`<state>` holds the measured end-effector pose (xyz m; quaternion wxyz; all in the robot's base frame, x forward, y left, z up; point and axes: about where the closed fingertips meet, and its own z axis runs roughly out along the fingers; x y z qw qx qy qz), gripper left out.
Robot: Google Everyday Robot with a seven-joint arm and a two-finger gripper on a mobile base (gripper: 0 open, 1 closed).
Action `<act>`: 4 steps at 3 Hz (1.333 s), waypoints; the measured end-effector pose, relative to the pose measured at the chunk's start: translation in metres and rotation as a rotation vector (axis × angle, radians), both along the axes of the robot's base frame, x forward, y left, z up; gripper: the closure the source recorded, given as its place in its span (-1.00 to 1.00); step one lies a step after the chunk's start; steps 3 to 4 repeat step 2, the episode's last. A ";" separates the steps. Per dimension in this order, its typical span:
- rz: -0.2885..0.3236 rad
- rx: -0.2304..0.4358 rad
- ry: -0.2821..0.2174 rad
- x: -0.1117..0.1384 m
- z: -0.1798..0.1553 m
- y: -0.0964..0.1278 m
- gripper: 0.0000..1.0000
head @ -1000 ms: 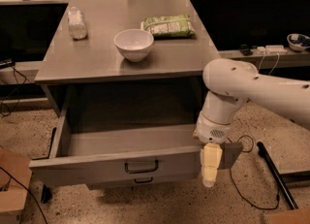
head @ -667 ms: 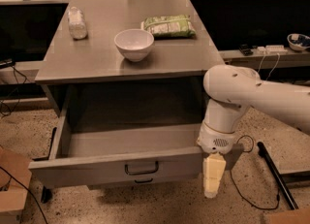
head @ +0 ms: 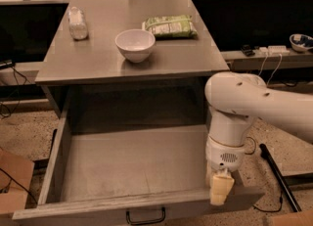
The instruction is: Open top drawer
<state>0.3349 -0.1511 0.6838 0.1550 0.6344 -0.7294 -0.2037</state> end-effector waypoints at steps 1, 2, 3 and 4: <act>0.000 0.000 0.000 0.001 -0.001 0.000 0.89; 0.000 0.000 0.000 0.001 -0.001 0.000 0.84; 0.000 0.000 0.000 0.001 -0.001 0.000 0.84; 0.000 0.000 0.000 0.001 -0.001 0.000 0.84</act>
Offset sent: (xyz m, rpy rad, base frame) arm 0.0005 0.0000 -0.0006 0.0000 0.0000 0.0000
